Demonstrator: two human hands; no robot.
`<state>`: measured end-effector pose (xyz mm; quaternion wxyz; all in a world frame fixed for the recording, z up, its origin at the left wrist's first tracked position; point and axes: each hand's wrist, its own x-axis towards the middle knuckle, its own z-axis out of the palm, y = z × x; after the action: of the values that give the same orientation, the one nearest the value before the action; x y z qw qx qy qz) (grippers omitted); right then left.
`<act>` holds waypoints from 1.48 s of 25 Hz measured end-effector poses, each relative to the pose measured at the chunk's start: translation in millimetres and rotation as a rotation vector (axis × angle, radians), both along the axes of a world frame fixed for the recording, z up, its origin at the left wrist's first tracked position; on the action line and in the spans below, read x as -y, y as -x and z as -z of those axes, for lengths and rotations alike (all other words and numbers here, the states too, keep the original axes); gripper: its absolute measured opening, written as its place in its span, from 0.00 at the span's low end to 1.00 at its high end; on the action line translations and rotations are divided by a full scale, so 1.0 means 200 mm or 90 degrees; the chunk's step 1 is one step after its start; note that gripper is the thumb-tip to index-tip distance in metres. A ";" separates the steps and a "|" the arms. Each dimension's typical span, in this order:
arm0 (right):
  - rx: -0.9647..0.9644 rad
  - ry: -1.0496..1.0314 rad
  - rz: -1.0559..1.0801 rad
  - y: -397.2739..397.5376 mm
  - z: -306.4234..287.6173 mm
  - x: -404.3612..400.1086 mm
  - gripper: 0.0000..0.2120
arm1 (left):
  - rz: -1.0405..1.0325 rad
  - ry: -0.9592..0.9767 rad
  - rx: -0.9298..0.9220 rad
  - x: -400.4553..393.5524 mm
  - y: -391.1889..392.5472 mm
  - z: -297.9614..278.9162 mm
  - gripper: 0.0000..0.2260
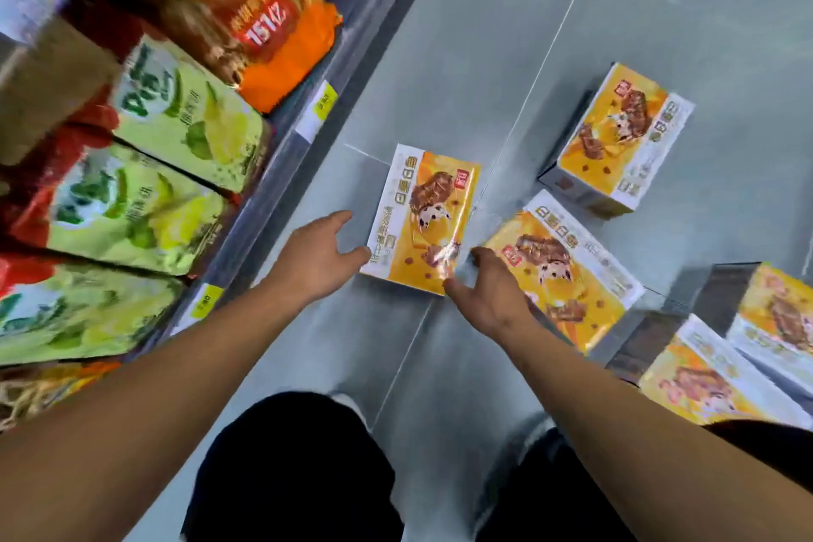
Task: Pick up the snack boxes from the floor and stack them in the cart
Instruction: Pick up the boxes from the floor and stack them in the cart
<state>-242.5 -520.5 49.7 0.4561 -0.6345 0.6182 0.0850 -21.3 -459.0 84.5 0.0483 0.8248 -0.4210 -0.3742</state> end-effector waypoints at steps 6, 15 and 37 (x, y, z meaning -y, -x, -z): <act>0.091 -0.003 0.153 -0.12 0.77 -0.02 0.17 | 0.003 -0.026 -0.119 0.08 -0.09 0.85 0.25; 0.268 -0.105 0.356 -0.07 0.52 -0.02 0.07 | -0.318 0.017 -0.513 0.03 0.02 0.62 0.15; 0.258 -0.047 0.362 0.40 -2.51 -0.08 0.22 | -0.493 -0.076 -0.665 -0.13 0.56 -2.14 0.13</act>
<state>-322.2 -504.4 552.5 0.5980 -0.4240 0.6633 -0.1506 -133.3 -432.8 512.8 0.3321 0.6278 0.0065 -0.7039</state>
